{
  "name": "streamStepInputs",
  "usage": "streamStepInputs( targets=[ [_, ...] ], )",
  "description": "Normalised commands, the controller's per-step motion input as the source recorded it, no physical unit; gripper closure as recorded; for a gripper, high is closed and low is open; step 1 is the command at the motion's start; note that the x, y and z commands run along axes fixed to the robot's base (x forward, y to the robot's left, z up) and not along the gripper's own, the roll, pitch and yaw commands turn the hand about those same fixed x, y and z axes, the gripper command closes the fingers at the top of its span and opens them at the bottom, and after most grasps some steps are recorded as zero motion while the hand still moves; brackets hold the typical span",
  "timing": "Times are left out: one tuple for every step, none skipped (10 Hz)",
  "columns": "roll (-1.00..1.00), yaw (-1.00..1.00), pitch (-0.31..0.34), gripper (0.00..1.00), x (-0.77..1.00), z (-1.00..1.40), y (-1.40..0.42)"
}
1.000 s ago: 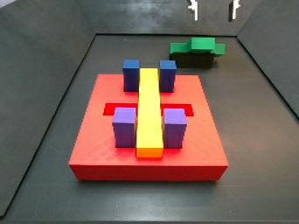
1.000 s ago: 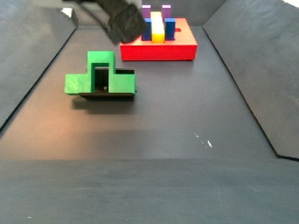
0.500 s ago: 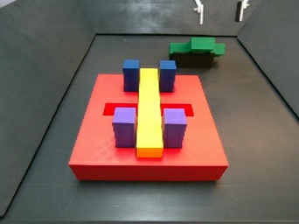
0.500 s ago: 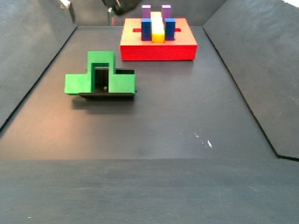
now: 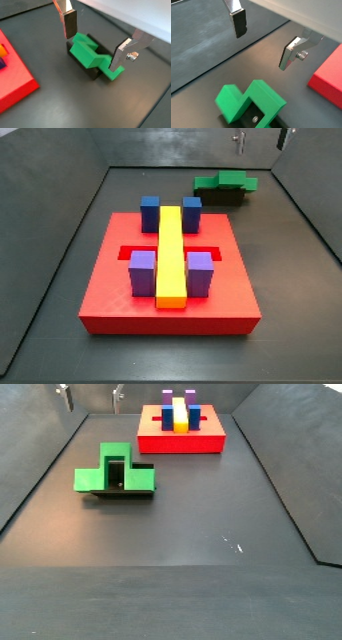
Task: Pick up the green object. Move up. Place the green object on the fixture. Regrasp the green object. Move to above the board. Insert the green object.
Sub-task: Regrasp the green object.
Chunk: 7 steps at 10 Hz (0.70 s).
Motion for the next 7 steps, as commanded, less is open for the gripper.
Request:
streamStepInputs(
  targets=[
    [1.0,0.37,0.24,0.0,0.61,0.0,0.0],
    [1.0,0.37,0.257,0.0,0.58,0.0,0.01],
    [1.0,0.4,0.266,0.0,0.51,-0.03,0.0],
    [1.0,0.41,0.263,0.0,0.47,-0.07,0.0],
    [0.95,0.37,0.214,0.0,0.47,-0.19,-0.04],
    [0.91,0.33,0.189,0.0,0.5,-0.26,-0.1],
    [0.92,0.3,0.183,0.0,0.48,-0.25,-0.11]
  ],
)
